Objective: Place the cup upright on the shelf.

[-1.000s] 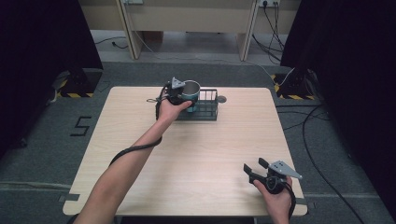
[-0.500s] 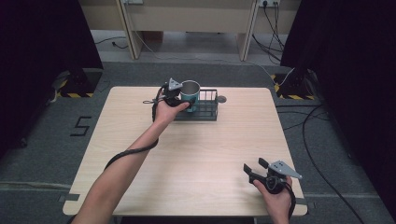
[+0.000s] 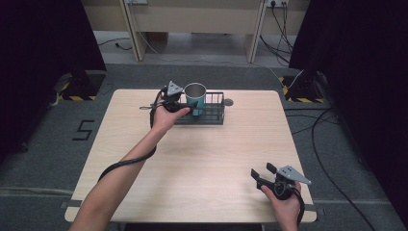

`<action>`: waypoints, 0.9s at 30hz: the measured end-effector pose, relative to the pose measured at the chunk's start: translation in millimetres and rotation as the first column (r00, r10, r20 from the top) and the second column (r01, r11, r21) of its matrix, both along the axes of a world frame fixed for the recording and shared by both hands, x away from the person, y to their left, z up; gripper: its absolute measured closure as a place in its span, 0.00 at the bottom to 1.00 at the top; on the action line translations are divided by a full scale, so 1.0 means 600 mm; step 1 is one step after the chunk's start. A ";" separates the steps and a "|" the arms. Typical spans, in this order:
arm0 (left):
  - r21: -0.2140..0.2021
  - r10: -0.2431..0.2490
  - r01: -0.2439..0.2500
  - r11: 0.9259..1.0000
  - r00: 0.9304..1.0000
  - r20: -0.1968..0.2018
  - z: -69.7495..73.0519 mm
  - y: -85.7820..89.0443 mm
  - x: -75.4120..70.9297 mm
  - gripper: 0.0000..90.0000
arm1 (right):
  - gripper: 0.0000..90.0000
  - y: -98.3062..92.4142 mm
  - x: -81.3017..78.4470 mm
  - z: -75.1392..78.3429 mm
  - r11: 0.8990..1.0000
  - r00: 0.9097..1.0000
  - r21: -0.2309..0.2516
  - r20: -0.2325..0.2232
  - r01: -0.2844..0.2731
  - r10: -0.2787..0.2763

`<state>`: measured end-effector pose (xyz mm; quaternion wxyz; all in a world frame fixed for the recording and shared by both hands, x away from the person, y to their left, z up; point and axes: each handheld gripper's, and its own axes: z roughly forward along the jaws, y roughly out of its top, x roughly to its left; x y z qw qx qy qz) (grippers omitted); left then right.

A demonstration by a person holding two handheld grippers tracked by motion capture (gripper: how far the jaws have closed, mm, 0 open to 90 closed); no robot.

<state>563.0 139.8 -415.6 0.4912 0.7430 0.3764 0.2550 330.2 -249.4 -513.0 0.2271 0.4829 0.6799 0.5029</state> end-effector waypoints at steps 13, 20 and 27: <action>0.005 -0.010 0.010 1.000 1.000 0.021 0.004 0.035 -0.036 0.16 | 0.29 0.000 0.000 0.000 1.000 1.000 -0.002 0.000 0.003 -0.003; 0.008 -0.014 0.014 1.000 0.999 0.034 0.004 0.048 -0.057 0.16 | 0.29 0.000 0.000 0.000 1.000 1.000 -0.001 0.000 0.005 -0.005; 0.008 -0.017 0.017 1.000 0.999 0.038 0.001 0.066 -0.078 0.16 | 0.29 0.000 -0.001 0.000 1.000 1.000 -0.001 0.000 0.005 -0.005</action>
